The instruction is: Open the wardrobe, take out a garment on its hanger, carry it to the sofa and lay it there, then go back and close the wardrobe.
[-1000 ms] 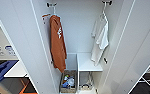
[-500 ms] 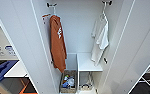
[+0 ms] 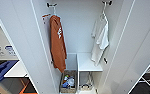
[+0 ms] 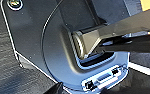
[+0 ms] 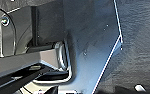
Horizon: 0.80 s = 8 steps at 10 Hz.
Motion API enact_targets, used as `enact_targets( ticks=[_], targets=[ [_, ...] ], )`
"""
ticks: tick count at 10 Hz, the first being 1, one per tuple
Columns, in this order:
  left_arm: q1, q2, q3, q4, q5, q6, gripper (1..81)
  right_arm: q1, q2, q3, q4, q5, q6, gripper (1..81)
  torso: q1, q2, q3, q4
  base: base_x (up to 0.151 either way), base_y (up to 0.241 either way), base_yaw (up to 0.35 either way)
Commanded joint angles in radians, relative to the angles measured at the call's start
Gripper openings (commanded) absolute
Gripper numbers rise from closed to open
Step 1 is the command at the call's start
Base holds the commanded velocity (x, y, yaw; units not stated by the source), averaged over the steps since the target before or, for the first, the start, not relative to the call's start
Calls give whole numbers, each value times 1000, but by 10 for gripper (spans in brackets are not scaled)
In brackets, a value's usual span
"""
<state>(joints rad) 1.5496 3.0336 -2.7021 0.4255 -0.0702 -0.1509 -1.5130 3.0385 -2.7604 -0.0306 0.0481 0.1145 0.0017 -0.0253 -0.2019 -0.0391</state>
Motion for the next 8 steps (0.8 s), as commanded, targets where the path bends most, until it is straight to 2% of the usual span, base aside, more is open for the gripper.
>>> enact_targets(
  ticks=[1, 4, 8],
  targets=[
    [-19, 7, 48, -274, 0, 206, 811, 13, -1, 4, 11, -66, 5, 811, 0, 0, 0, 0, 0, 0, 0],
    [-25, -22, 31, -284, -5, 208, 811, 15, 7, 4, 12, -66, 5, 811, 0, 0, 0, 0, 0, 0, 0],
    [-29, -7, 31, -281, -5, 209, 811, 15, 21, -4, 11, -65, 5, 811, 0, 0, 0, 0, 0, 0, 0]
  ],
)
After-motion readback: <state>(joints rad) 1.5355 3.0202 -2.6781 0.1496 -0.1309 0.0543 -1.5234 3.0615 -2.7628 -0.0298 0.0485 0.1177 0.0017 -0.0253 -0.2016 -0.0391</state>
